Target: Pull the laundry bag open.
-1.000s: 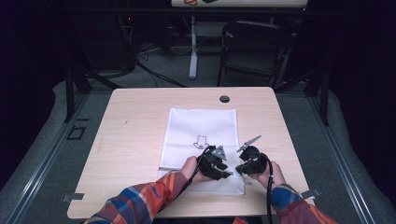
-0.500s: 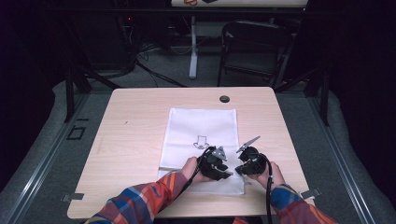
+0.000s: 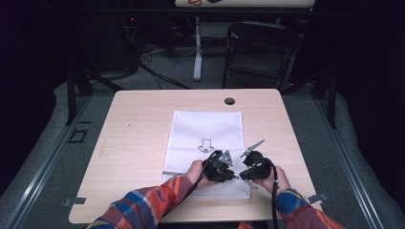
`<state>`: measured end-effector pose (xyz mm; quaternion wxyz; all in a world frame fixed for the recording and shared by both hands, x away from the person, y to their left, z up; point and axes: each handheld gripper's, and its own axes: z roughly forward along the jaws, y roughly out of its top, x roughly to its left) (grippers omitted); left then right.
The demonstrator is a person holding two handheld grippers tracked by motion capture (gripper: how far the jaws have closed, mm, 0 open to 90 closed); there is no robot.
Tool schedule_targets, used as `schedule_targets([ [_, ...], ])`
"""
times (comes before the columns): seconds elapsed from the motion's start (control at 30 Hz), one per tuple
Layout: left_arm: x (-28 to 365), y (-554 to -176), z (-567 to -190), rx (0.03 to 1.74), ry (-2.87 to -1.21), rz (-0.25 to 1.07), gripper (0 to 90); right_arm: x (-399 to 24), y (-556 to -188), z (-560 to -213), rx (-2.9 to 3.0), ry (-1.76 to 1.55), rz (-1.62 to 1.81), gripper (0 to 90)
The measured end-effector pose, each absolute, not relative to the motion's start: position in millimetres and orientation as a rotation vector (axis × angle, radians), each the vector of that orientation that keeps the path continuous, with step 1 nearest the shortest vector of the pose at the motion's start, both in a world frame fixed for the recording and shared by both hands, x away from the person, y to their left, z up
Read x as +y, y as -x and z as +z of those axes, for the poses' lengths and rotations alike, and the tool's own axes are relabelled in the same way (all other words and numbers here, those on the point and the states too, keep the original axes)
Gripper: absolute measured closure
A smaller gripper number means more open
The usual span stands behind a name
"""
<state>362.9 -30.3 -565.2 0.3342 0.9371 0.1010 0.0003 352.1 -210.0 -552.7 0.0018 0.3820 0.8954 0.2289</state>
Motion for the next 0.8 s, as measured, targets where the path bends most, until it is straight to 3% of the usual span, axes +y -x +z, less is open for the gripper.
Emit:
schedule_targets([
  [0.1,-34.5,-363.2,-567.6,0.25,-2.451,-0.012,77.2,-211.3,-352.5,-553.5,2.802,-1.192,0.708,90.0],
  [0.8,-36.8,-360.9,-567.7,0.263,-2.452,-0.007,81.9,-210.2,-350.5,-553.5,2.798,-1.166,0.693,90.0],
])
